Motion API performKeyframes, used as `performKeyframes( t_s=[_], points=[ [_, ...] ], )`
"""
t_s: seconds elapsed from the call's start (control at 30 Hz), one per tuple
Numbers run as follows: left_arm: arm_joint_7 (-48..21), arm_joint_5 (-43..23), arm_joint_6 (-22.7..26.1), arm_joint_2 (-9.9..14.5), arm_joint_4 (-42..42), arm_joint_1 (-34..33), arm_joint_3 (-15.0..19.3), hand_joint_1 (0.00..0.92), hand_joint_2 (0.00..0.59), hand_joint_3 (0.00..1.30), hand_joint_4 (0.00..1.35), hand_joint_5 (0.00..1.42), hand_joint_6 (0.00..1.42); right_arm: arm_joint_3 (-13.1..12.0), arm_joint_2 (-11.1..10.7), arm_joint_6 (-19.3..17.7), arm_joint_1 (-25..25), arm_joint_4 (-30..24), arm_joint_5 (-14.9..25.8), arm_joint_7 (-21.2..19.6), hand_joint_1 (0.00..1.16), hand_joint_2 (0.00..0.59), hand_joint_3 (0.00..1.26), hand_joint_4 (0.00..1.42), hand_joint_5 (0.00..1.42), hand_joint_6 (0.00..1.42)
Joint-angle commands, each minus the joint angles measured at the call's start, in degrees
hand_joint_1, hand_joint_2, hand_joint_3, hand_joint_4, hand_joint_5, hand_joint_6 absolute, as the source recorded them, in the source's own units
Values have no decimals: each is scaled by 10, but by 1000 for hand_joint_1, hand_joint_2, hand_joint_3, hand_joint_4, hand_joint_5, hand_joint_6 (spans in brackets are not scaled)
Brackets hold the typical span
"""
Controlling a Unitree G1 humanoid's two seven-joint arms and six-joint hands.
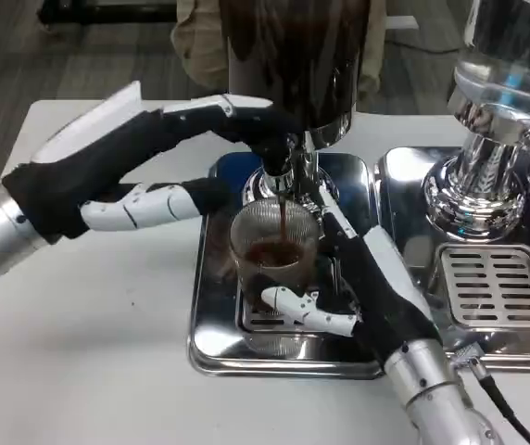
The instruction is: Grasp the cup under the faucet to collect the drink, then remove the cup.
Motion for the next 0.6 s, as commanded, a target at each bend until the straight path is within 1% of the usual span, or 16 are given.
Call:
performKeyframes(
  t_s=[0.03, 0.1, 0.37, 0.4, 0.5, 0.53, 0.6],
  points=[
    [12, 20, 11, 11, -11, 28, 16, 0, 101, 237, 260, 341, 295, 2, 8, 10, 0, 0, -9, -18, 670, 167, 0, 0, 74, 220],
    [20, 21, 12, 10, -16, 34, 24, 0, 107, 237, 254, 345, 297, 3, 10, 11, -1, 0, -11, -21, 676, 169, 0, 2, 119, 259],
    [47, 17, 31, 10, -32, 64, 67, 0, 109, 238, 251, 347, 299, 8, 15, 17, -9, 8, -12, -18, 667, 166, 0, 15, 132, 272],
    [50, 18, 33, 10, -34, 68, 71, 0, 116, 242, 256, 347, 305, 9, 16, 18, -10, 10, -12, -19, 666, 167, 0, 15, 132, 272],
    [58, 19, 44, 10, -42, 83, 86, 0, 127, 254, 267, 348, 317, 12, 19, 23, -12, 13, -16, -25, 655, 173, 4, 61, 169, 307],
    [61, 20, 47, 10, -46, 89, 90, 0, 129, 254, 269, 348, 317, 13, 20, 25, -13, 13, -18, -27, 654, 173, 17, 64, 175, 308],
    [66, 21, 53, 11, -52, 99, 97, 0, 132, 263, 273, 348, 319, 16, 23, 29, -13, 13, -23, -32, 647, 180, 84, 101, 203, 331]
  ],
)
